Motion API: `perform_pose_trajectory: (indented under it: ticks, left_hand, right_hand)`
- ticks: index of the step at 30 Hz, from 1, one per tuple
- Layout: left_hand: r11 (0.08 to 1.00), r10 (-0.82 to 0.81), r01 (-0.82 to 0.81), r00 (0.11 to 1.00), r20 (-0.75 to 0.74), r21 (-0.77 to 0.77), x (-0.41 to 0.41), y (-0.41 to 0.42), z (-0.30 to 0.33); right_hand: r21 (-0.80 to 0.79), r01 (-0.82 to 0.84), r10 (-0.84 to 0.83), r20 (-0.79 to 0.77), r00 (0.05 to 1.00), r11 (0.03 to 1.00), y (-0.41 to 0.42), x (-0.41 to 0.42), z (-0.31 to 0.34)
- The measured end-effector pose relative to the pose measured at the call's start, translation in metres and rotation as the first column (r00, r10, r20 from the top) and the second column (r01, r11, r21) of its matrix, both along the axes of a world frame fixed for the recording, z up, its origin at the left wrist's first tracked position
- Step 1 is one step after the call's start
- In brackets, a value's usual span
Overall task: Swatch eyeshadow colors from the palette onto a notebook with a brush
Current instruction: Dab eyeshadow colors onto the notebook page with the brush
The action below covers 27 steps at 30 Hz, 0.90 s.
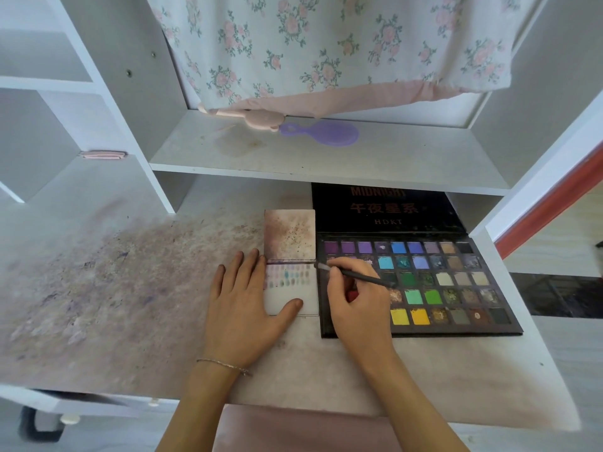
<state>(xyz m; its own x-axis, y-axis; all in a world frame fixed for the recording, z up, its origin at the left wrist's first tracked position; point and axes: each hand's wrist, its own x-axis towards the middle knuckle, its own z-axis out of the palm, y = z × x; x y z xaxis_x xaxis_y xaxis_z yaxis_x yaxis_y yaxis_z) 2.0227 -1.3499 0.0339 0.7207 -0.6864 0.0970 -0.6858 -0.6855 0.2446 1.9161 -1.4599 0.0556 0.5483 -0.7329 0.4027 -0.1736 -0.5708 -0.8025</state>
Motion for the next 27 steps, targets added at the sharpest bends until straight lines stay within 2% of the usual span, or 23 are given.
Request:
perform_pose_trajectory:
  ticks: [11,18,27]
  left_hand:
    - [0.997,-0.049,0.045,0.997,-0.066,-0.067,-0.001,0.01,0.006]
    - [0.981,-0.064,0.043,0.992,-0.104,-0.189,-0.008,0.03,0.006]
    - [0.979,-0.062,0.046,0.995,-0.075,-0.197,-0.012,0.033,0.004]
  right_hand:
    - [0.097,-0.072,0.059,0.131,0.99,0.993,-0.007,-0.014,0.001]
    - [0.096,-0.067,0.059,0.087,0.994,0.993,-0.017,-0.039,0.0]
    - [0.167,-0.135,0.131,0.034,0.991,0.977,-0.014,-0.04,0.0]
